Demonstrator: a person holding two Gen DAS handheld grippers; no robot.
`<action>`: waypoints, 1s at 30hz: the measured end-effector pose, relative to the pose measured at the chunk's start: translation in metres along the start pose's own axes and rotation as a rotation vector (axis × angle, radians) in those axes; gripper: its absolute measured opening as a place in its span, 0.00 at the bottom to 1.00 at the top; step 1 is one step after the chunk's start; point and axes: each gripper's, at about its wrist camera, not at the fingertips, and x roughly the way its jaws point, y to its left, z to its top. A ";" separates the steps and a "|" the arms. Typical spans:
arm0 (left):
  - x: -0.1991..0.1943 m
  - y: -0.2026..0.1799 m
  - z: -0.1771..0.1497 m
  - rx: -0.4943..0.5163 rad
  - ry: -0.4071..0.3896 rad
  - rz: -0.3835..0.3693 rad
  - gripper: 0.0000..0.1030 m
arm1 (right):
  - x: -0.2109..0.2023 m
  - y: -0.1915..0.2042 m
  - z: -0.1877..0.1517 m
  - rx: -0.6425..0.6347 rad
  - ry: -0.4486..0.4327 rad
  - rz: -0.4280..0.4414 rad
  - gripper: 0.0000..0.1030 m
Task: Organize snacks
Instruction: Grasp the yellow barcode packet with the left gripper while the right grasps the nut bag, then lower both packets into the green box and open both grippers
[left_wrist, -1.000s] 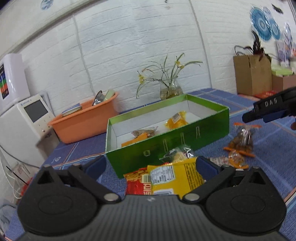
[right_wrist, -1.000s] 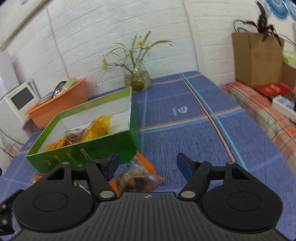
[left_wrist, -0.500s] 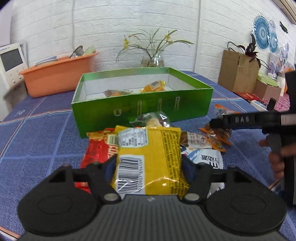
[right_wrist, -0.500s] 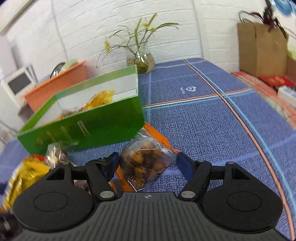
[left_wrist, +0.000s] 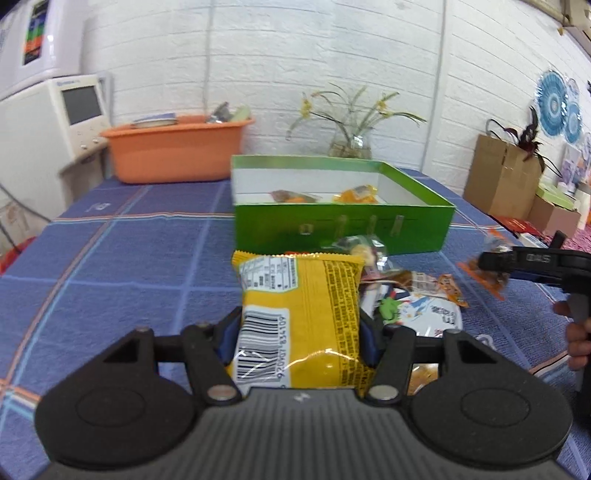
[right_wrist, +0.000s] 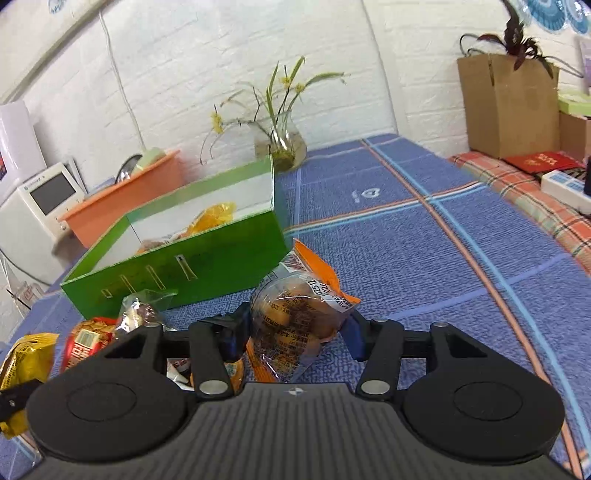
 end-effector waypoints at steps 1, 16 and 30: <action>-0.006 0.005 -0.002 -0.010 -0.004 0.017 0.58 | -0.008 0.000 -0.002 0.003 -0.010 0.003 0.84; -0.052 0.032 -0.003 0.002 -0.106 0.210 0.58 | -0.065 0.072 -0.031 -0.142 0.016 0.359 0.84; -0.031 0.025 0.018 -0.003 -0.140 0.136 0.58 | -0.048 0.093 -0.008 -0.216 -0.021 0.338 0.84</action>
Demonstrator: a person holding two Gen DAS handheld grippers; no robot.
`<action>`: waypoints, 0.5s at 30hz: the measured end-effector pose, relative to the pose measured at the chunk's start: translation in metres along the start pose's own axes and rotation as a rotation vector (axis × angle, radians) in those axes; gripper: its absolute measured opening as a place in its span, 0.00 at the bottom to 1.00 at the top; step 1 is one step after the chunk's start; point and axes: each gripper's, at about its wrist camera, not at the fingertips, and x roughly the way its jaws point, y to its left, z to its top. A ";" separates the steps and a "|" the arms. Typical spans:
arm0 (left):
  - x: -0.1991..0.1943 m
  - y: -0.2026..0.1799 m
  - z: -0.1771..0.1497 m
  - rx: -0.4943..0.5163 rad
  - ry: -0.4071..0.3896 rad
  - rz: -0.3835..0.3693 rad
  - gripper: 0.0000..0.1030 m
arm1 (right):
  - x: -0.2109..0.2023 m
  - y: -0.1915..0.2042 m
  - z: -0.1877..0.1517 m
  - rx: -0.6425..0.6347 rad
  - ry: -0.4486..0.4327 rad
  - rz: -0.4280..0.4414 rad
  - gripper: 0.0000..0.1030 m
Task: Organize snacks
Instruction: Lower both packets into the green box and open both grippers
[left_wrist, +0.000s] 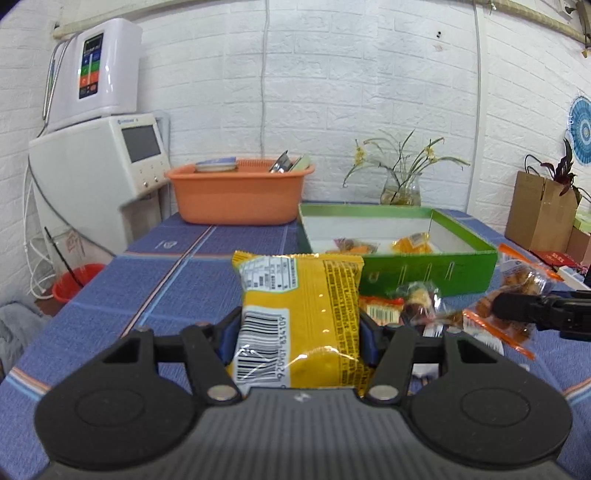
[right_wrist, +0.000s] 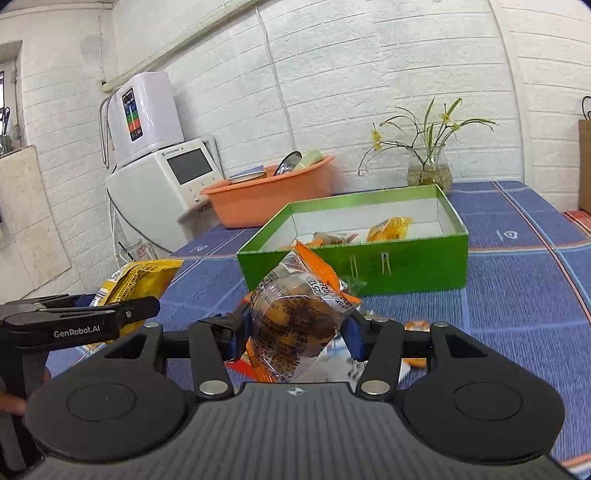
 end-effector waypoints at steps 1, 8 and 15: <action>0.003 -0.002 0.005 0.008 -0.009 -0.001 0.58 | 0.003 -0.001 0.005 0.001 -0.004 0.006 0.84; 0.033 -0.012 0.046 0.006 -0.067 -0.007 0.58 | 0.025 -0.008 0.032 -0.019 -0.042 -0.052 0.84; 0.065 -0.034 0.079 0.076 -0.110 -0.009 0.59 | 0.048 -0.031 0.048 0.048 -0.082 -0.122 0.84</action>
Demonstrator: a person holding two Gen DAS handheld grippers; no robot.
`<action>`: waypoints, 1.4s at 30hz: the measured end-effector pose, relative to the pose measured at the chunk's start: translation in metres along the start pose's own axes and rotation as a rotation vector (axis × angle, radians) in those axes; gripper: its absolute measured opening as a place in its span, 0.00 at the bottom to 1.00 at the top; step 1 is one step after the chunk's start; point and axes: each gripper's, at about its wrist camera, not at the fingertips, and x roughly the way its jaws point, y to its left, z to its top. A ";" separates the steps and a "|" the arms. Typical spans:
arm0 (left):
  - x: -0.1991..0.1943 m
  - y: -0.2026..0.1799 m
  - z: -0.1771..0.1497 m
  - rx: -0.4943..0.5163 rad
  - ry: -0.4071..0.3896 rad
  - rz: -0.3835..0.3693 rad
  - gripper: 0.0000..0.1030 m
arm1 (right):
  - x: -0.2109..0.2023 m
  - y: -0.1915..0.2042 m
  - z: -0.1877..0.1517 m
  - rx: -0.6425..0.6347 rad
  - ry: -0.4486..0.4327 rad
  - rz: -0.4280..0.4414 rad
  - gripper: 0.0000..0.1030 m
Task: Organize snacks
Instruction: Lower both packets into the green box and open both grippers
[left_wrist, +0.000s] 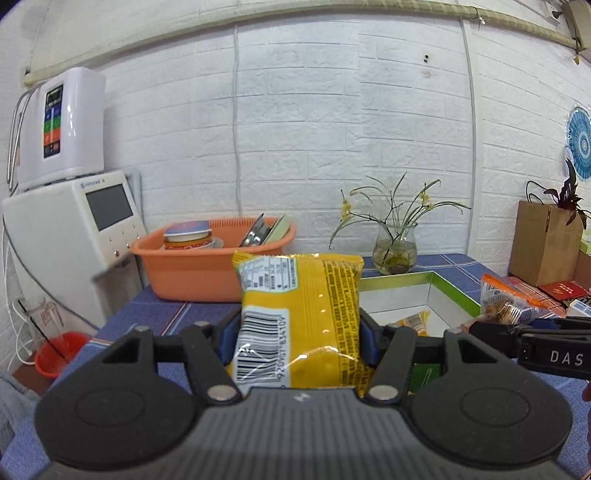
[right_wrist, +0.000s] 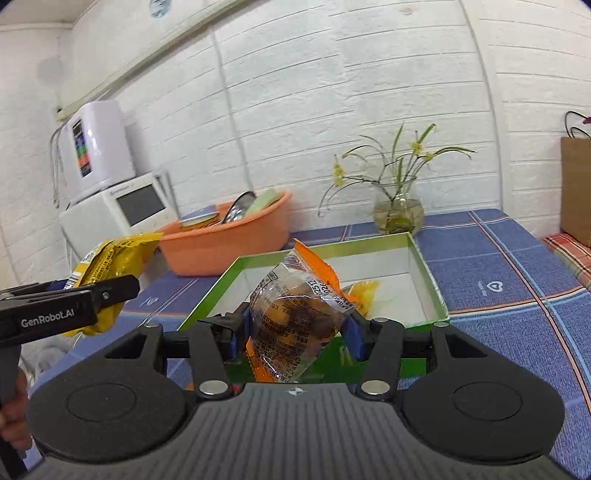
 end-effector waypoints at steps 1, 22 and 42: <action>0.006 -0.003 0.002 0.017 0.000 -0.003 0.59 | 0.004 -0.004 0.002 0.010 -0.008 -0.012 0.84; 0.123 -0.030 -0.015 0.040 0.113 -0.087 0.72 | 0.087 -0.041 0.011 0.071 0.097 -0.168 0.92; 0.036 -0.010 -0.035 0.086 0.093 -0.062 0.99 | 0.037 -0.051 0.041 0.081 -0.020 -0.004 1.00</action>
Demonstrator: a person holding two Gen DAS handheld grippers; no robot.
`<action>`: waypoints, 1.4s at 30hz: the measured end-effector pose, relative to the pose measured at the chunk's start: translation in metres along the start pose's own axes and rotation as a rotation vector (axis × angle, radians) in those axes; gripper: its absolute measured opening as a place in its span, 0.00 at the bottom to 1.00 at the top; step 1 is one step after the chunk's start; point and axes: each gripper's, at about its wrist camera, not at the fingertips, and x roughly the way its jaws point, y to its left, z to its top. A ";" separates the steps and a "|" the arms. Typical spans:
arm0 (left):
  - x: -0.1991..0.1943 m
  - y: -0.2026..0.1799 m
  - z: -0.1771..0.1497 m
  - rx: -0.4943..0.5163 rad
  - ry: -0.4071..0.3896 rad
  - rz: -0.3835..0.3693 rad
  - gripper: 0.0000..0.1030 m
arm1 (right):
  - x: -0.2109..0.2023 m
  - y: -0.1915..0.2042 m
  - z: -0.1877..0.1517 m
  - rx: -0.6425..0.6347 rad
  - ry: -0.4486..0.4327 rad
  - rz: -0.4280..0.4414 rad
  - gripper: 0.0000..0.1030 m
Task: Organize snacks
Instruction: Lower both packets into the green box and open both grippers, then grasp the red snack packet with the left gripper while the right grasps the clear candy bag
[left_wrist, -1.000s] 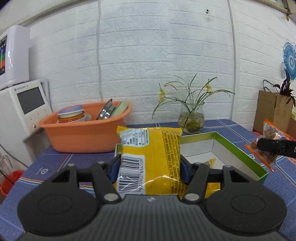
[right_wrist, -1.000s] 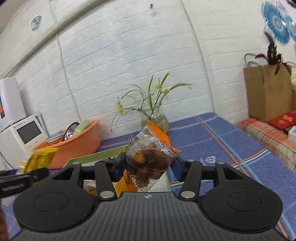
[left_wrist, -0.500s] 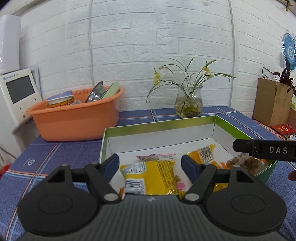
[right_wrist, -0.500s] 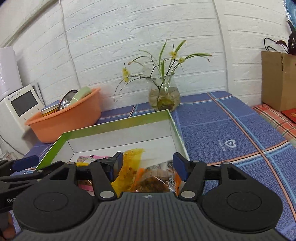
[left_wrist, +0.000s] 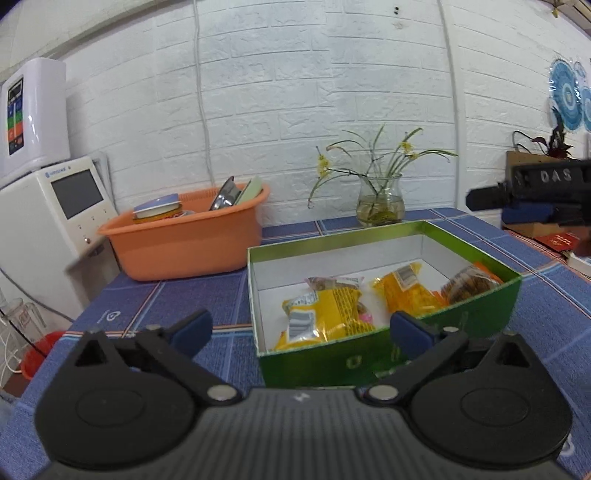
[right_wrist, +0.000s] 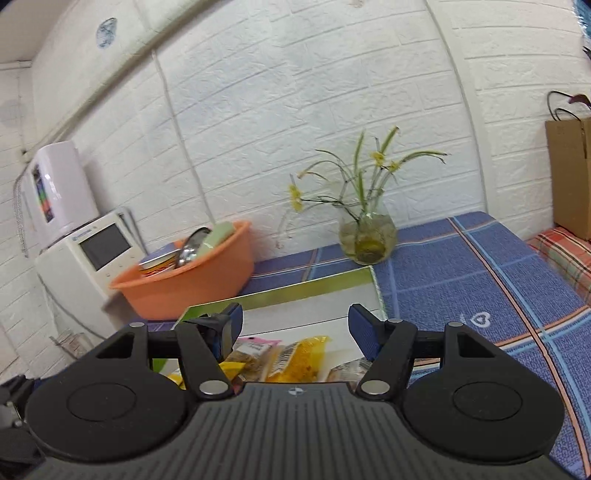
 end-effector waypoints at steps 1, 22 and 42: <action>-0.005 -0.002 -0.006 0.020 0.012 -0.012 0.99 | -0.005 0.002 0.000 -0.017 0.003 0.007 1.00; 0.028 -0.021 -0.062 0.069 0.239 -0.082 0.99 | 0.014 0.020 -0.073 0.017 0.336 0.099 1.00; 0.018 -0.003 -0.068 -0.052 0.236 -0.145 0.69 | 0.041 0.051 -0.091 -0.091 0.397 0.128 0.60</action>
